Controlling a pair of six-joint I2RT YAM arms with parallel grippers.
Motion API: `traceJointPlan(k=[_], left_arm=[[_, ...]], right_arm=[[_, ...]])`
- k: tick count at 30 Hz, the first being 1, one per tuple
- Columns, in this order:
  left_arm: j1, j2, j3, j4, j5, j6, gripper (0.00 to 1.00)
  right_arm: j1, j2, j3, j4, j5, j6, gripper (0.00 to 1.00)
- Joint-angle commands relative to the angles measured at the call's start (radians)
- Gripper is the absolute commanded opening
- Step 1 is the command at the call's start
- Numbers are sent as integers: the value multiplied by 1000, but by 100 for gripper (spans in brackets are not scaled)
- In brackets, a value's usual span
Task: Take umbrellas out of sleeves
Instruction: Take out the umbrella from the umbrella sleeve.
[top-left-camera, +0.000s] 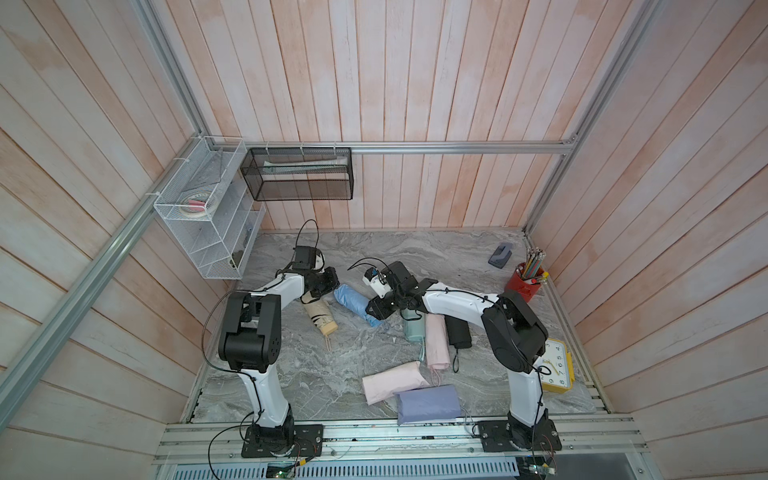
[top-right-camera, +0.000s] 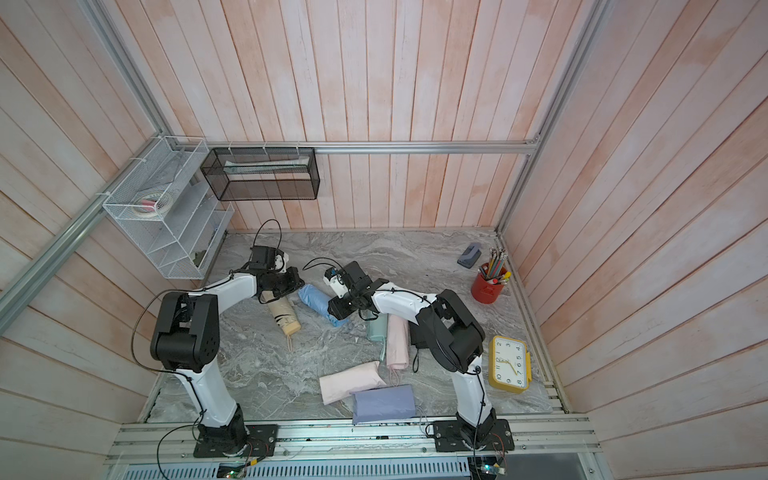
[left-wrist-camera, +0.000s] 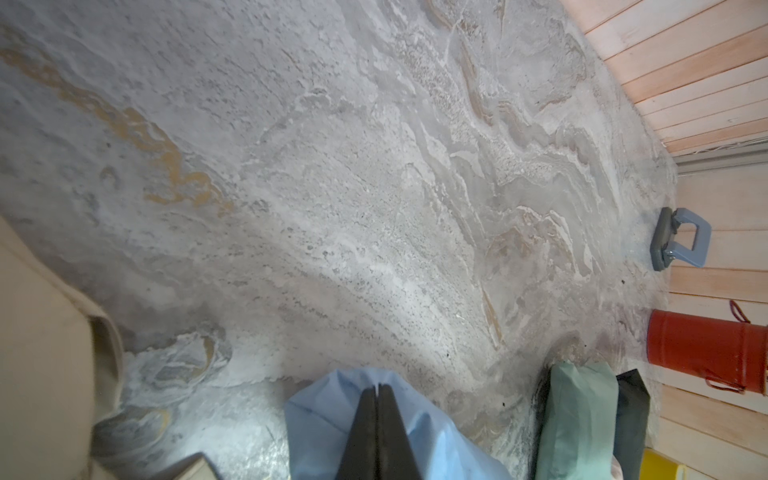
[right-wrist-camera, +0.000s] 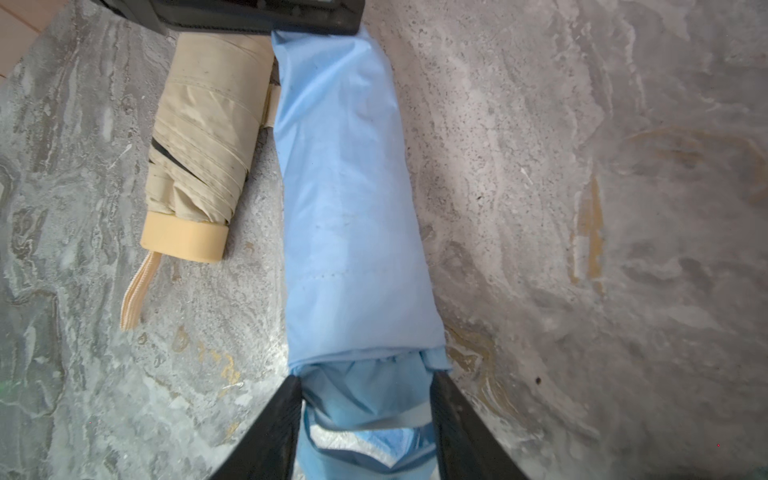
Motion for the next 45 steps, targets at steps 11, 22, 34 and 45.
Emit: traceJointPlan(k=[11, 22, 34, 45], left_arm=[[-7, -7, -5, 25, 27, 6, 0], [-11, 1, 7, 23, 18, 5, 0], [36, 36, 67, 1, 4, 7, 0], [49, 26, 73, -9, -15, 13, 0]], right_arm=[[7, 74, 46, -25, -43, 0, 45], [6, 68, 15, -9, -16, 21, 0], [20, -88, -183, 30, 6, 59, 0], [24, -174, -298, 49, 79, 122, 0]])
